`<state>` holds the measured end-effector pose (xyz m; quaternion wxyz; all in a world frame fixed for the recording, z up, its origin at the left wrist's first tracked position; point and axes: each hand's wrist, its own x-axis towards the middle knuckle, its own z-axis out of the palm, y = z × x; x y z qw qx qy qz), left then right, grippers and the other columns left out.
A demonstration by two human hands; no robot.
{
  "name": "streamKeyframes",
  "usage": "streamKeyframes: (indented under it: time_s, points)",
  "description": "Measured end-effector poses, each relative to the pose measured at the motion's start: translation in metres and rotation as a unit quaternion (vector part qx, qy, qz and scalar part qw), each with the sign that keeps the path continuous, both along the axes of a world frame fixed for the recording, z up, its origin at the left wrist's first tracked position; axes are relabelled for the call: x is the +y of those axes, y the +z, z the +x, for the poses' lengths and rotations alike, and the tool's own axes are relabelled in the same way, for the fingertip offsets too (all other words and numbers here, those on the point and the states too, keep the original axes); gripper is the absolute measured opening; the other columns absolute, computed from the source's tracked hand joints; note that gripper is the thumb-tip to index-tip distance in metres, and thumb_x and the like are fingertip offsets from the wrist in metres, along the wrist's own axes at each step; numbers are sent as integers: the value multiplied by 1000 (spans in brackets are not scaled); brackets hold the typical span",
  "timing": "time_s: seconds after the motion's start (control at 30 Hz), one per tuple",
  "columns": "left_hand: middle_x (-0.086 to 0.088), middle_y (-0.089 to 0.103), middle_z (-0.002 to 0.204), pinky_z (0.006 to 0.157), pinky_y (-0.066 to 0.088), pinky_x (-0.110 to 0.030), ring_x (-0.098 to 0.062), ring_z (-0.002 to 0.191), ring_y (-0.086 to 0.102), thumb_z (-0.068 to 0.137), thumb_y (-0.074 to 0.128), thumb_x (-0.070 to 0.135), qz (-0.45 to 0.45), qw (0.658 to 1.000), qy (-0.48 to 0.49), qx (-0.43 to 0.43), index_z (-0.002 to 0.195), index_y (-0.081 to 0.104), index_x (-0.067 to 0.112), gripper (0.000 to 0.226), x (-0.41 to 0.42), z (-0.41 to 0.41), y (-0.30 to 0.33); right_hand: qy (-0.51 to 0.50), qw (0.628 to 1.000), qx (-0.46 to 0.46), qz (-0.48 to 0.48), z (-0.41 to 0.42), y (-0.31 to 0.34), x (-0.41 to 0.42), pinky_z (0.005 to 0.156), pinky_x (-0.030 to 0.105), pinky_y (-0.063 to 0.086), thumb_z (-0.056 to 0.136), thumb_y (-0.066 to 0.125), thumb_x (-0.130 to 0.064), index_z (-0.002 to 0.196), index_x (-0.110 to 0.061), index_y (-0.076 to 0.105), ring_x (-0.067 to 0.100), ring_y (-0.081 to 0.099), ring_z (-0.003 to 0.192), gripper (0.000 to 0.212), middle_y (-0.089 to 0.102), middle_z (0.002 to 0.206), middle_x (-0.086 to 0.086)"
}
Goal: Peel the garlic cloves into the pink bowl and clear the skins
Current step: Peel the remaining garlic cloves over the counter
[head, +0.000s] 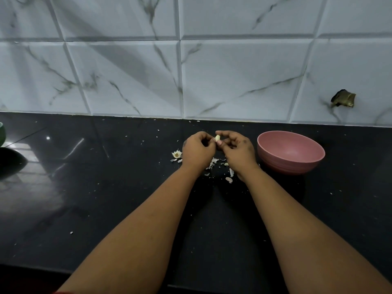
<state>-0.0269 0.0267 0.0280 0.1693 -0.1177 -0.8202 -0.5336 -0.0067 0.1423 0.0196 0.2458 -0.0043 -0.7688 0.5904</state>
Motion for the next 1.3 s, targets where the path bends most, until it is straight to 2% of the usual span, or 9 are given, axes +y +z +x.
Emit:
streamKeyframes:
  time_s: [0.17, 0.27, 0.37, 0.53, 0.63, 0.73, 0.87, 1.0, 1.3]
  points:
    - [-4, 67, 77, 66, 46, -30, -15, 68, 56, 91, 58, 20, 3, 1000, -10, -19, 82, 61, 16, 11, 0, 1, 2, 82, 981, -15, -178, 7, 6, -5, 65, 20, 53, 91, 60, 2, 109, -10, 65, 8, 66, 69, 23, 67, 78, 8]
    - [-2, 60, 69, 62, 42, -32, -15, 64, 50, 90, 53, 19, 104, 989, -46, -93, 71, 60, 20, 20, 1, 1, 7, 109, 966, -18, -236, 6, 6, -5, 67, 20, 50, 91, 58, 3, 103, -14, 65, 9, 62, 68, 22, 67, 78, 7]
    - [1, 40, 57, 58, 33, -33, -19, 59, 38, 88, 48, 19, 198, 969, -44, -143, 61, 48, 15, 27, 0, 1, 9, 109, 966, -20, -235, 5, 6, -4, 69, 21, 49, 91, 58, 3, 99, -18, 66, 10, 62, 71, 24, 69, 79, 6]
    - [4, 36, 51, 54, 32, -27, -15, 52, 33, 80, 63, 16, 61, 997, 19, -52, 56, 40, 15, 33, -6, -4, 4, 99, 960, -17, -262, 3, 7, -4, 70, 21, 50, 95, 53, 0, 100, -16, 66, 11, 62, 72, 22, 70, 82, 7]
    - [4, 57, 74, 68, 47, -31, -17, 70, 53, 77, 56, 2, 28, 999, 21, -37, 76, 54, 18, 16, -6, -5, 3, 92, 961, -22, -261, 4, 6, -4, 70, 21, 51, 94, 56, -1, 99, -17, 66, 11, 62, 72, 19, 69, 84, 7]
    - [-5, 65, 104, 90, 51, -39, -21, 98, 61, 87, 49, -3, 28, 998, -6, -49, 103, 60, 12, 25, -2, -7, -1, 82, 966, -30, -242, 4, 5, -4, 69, 20, 50, 90, 61, 1, 99, -18, 67, 11, 60, 73, 22, 67, 82, 7]
    - [4, 66, 85, 78, 51, -30, -14, 84, 63, 93, 60, 17, 44, 999, -3, -24, 98, 63, 15, 6, 1, -3, -2, 79, 965, -29, -248, 3, 6, -5, 68, 18, 50, 91, 58, 4, 105, -13, 66, 10, 60, 72, 23, 67, 83, 8]
    - [10, 64, 74, 64, 47, -17, -2, 67, 57, 87, 69, 37, 56, 998, -3, -26, 89, 68, 17, 20, 0, -3, -2, 73, 966, -28, -248, 1, 6, -3, 68, 17, 49, 92, 56, 2, 106, -15, 67, 8, 59, 73, 24, 66, 83, 5]
    - [-6, 69, 79, 61, 48, -14, -7, 68, 62, 85, 72, 9, 269, 947, -119, -128, 92, 72, 2, 10, 4, 0, 0, 108, 959, -22, -261, 3, 10, -9, 69, 16, 49, 97, 47, 4, 103, -15, 67, 5, 59, 73, 28, 68, 90, 1]
